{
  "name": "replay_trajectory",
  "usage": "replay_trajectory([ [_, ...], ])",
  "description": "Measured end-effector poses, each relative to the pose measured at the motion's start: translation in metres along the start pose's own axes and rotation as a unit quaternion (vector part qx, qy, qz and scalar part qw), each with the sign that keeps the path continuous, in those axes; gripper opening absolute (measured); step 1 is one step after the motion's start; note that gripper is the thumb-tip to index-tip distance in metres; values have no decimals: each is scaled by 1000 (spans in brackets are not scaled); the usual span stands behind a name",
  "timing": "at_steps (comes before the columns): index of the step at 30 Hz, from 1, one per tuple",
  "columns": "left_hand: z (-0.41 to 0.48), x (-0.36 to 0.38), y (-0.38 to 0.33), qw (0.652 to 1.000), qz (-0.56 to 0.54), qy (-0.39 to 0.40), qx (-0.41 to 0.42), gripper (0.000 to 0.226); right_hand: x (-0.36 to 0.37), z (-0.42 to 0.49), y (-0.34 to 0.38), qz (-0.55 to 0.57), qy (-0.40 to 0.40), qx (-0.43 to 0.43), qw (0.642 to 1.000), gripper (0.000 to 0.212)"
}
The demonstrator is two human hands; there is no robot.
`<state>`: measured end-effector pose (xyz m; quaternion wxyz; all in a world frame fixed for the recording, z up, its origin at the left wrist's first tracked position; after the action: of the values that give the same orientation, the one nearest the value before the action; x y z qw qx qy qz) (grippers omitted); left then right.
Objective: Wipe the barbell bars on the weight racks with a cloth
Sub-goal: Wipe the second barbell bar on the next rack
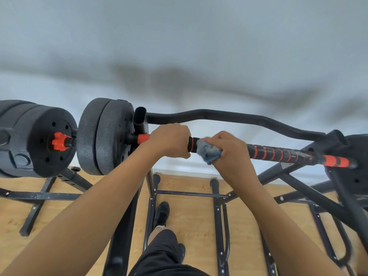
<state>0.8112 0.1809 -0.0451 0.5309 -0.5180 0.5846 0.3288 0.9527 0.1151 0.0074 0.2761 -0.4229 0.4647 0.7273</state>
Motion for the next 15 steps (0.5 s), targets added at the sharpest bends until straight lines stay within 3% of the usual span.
replay_trajectory([
  [2, -2, -1, 4, 999, 9, -29, 11, 31, -7, 24, 0, -9, -25, 2, 1000, 30],
  [5, -8, -4, 12, 996, 61, -59, 6, 40, 12, 46, 11, -78, 50, -10, 996, 27],
  [11, -7, -1, 15, 1000, 14, 7, 4, 42, 22, 14, 15, -37, 32, 6, 999, 38],
  [15, -6, -4, 15, 1000, 5, 12, 1, 40, 24, 6, 18, -38, 64, 13, 997, 42],
])
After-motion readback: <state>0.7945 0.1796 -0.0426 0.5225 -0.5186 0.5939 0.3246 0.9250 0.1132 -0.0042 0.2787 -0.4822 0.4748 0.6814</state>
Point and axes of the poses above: each hand's wrist, its own z-axis towards the middle knuckle, its own x-axis out of the palm, y = z × x, the point moved 7 cm from there along z, towards the middle knuckle, and after that the axes turned 4 degrees about -x, right-handed, at the moved point
